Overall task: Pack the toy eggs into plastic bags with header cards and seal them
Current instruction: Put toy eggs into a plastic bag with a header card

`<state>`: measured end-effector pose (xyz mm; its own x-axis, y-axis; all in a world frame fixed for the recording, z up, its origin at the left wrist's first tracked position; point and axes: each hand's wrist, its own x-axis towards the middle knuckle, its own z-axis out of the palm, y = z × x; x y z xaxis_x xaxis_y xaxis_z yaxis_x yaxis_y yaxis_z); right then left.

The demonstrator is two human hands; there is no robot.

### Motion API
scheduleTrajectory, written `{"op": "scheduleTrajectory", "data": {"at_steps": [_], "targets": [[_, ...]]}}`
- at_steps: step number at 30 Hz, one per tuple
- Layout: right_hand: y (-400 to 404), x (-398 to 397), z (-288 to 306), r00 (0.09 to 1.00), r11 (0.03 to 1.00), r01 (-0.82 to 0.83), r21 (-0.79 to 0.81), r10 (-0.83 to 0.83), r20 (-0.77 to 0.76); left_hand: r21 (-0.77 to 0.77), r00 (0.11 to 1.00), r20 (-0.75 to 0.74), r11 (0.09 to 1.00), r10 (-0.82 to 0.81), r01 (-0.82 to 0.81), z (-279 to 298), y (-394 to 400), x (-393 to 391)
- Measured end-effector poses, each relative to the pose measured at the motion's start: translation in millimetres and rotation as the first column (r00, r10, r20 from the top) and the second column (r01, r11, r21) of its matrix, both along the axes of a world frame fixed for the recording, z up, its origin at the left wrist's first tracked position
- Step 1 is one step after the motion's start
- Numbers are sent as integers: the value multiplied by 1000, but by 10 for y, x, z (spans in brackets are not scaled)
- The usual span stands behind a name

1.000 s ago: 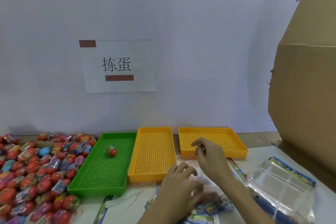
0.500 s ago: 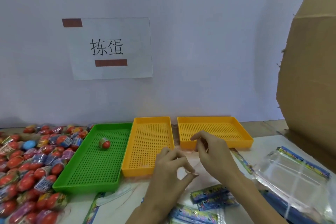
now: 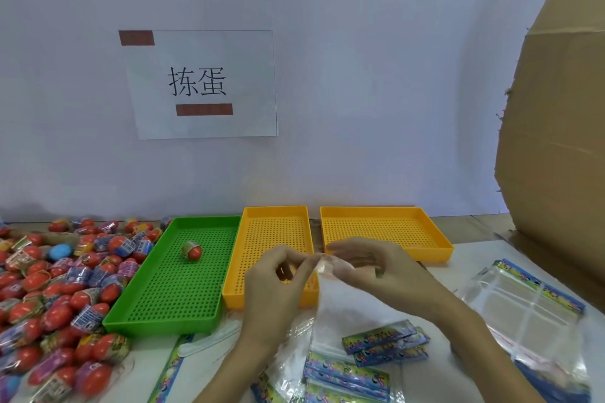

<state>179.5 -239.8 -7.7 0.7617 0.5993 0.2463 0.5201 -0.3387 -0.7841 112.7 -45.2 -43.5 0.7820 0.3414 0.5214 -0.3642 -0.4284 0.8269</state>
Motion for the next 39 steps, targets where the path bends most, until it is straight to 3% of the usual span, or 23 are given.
{"op": "scheduleTrajectory", "data": {"at_steps": [3,12,14,17,22,31,35,39], "targets": [[19,-23,-3,988,998,37,-58,-27,154,3,1000,5,1000,-5,5,8,12,0],[19,3,-13,916,984,179,6,-169,364,120,998,-60,992,-33,41,-14,4,4],[-2,32,-30,926,970,197,144,-233,296,148,997,-74,989,-10,21,-15,3,14],[-15,56,-36,983,943,140,301,-169,70,113,998,-66,993,-8,15,-3,13,26],[27,29,-60,981,906,110,409,-32,-193,-126,986,-69,982,-153,143,24,72,27],[84,-20,-35,977,940,176,291,-131,-168,-289,980,-36,941,-197,178,53,90,6],[109,-77,-13,971,912,229,339,-193,-137,-329,980,-20,927,-199,182,41,101,8],[122,-76,-64,952,851,306,426,-282,-120,-384,943,-35,876,-331,293,50,96,20]]}}
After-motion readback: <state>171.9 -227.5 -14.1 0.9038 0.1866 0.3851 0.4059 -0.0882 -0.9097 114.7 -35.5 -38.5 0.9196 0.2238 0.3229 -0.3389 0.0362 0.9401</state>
